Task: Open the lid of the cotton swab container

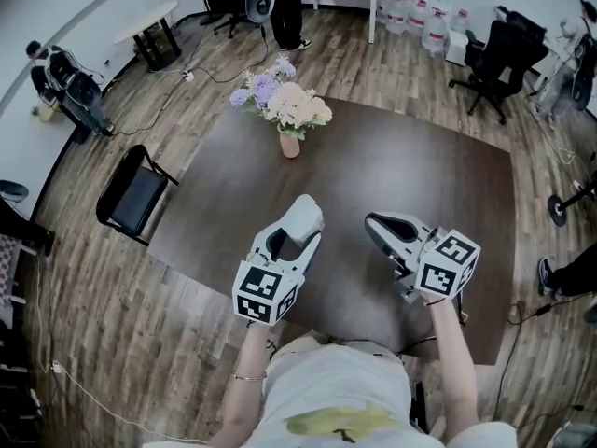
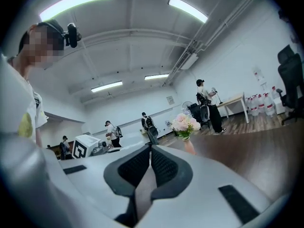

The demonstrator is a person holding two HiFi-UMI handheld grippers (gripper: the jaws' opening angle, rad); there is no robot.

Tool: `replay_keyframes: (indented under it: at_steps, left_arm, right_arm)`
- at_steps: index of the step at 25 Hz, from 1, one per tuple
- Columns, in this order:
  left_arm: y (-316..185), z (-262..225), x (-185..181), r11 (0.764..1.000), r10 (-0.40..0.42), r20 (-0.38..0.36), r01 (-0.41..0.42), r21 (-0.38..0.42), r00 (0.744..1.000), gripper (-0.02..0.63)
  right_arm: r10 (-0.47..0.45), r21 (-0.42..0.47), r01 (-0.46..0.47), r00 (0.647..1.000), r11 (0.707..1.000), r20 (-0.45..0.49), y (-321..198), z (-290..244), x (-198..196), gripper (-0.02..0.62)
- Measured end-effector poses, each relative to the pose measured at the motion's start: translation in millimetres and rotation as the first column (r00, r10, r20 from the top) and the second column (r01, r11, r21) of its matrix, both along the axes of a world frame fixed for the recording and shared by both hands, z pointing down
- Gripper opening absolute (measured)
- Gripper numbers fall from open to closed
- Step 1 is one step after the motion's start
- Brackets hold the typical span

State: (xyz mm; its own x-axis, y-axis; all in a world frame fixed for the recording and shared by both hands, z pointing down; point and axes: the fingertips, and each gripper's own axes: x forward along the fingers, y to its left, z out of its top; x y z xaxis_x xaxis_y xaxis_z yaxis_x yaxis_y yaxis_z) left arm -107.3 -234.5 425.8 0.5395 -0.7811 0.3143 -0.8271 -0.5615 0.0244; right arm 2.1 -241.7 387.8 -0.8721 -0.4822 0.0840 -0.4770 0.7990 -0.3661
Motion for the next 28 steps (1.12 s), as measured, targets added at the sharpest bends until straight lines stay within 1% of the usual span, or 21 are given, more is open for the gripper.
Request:
replay_keyframes:
  at_steps: [4, 6, 13, 18, 28]
  left_arm:
    - [-2, -1, -8, 0.999, -0.054, -0.003, 0.054, 0.010, 0.999, 0.221]
    - [-2, -1, -12, 0.997, -0.075, -0.003, 0.075, 0.015, 0.997, 0.221]
    - [1, -1, -22, 0.992, -0.124, -0.005, 0.124, 0.017, 0.992, 0.221]
    - [0, 0, -27, 0.989, -0.146, -0.003, 0.146, 0.017, 0.989, 0.221]
    - [3, -1, -27, 0.987, -0.159, 0.005, 0.159, 0.019, 0.987, 0.221]
  right_arm:
    - [0.098, 0.091, -0.093, 0.994, 0.991, -0.045, -6, 3, 8, 0.023]
    - [0.135, 0.120, -0.127, 0.989, 0.985, -0.056, -8, 5, 12, 0.021]
    - [0.227, 0.146, -0.217, 0.972, 0.965, -0.054, -8, 9, 27, 0.021]
    - [0.272, 0.154, -0.262, 0.961, 0.953, -0.048, -10, 12, 37, 0.021]
    - [0.319, 0.153, -0.310, 0.947, 0.938, -0.041, -8, 14, 48, 0.021]
